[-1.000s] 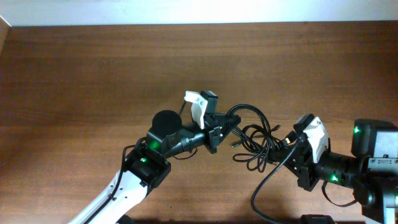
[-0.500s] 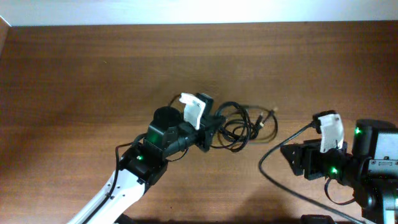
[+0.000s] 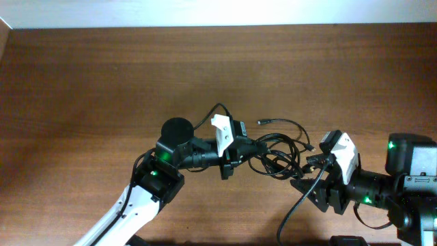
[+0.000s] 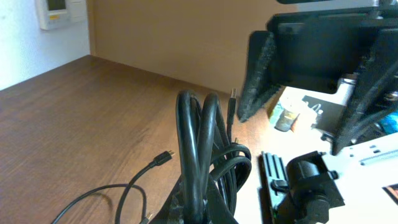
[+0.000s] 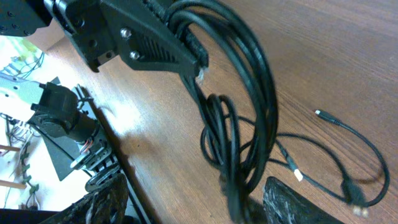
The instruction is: Untangle cables
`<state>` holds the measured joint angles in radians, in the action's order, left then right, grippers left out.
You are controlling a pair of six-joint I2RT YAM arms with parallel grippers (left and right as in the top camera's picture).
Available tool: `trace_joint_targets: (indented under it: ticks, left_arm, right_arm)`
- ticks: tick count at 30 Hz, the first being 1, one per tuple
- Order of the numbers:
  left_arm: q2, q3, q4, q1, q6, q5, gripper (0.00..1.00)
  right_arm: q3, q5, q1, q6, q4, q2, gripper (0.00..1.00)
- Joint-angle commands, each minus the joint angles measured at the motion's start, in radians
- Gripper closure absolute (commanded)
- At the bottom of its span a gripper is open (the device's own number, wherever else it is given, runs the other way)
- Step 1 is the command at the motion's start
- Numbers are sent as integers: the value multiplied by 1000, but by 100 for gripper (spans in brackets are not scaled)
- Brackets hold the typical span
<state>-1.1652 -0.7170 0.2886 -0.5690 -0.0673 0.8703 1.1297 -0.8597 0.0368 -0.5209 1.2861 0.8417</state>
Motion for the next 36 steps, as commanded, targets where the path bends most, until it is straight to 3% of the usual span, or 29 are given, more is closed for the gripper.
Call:
trace_joint_targets:
  ticks: [1, 4, 10, 17, 20, 21, 22, 24, 26, 27, 29, 33, 36]
  left_arm:
    - [2, -6, 1, -1, 12, -62, 100]
    - [2, -6, -1, -1, -19, -72, 100]
    - [2, -6, 66, -1, -22, 136, 100]
    - [2, -6, 142, 0, -45, -3, 100]
    - [2, -6, 144, 0, -51, -3, 100]
    - [2, -6, 139, 0, -51, -3, 100]
    - [2, -6, 137, 0, -51, -4, 100]
    - [3, -6, 119, 2, -52, -48, 100]
    - [3, -6, 13, 15, -75, -203, 100]
    - [3, -6, -127, 33, -168, -397, 100]
    - [3, -6, -277, 51, -256, -546, 100]
    - [3, -6, -389, 96, -262, -563, 100]
    - [3, -6, -430, 101, -260, -559, 100]
  right_arm:
    - [19, -64, 2, -8, 9, 2, 32]
    - [19, -87, -51, -51, -17, 4, 32]
    - [19, 23, -92, -51, -105, 217, 36]
    - [19, 38, -121, -48, -60, 298, 43]
    - [19, 53, -183, -48, -60, 298, 93]
    - [19, 53, -182, -47, -58, 298, 96]
    - [19, 66, -180, -33, -60, 298, 96]
    - [19, 271, -180, 163, -84, 298, 96]
    - [19, 430, -180, 314, -107, 298, 96]
    - [19, 452, -180, 371, -138, 296, 96]
    - [19, 454, -180, 427, -188, 284, 96]
    - [19, 491, -180, 468, -235, 264, 96]
    - [19, 677, -180, 584, -243, 264, 96]
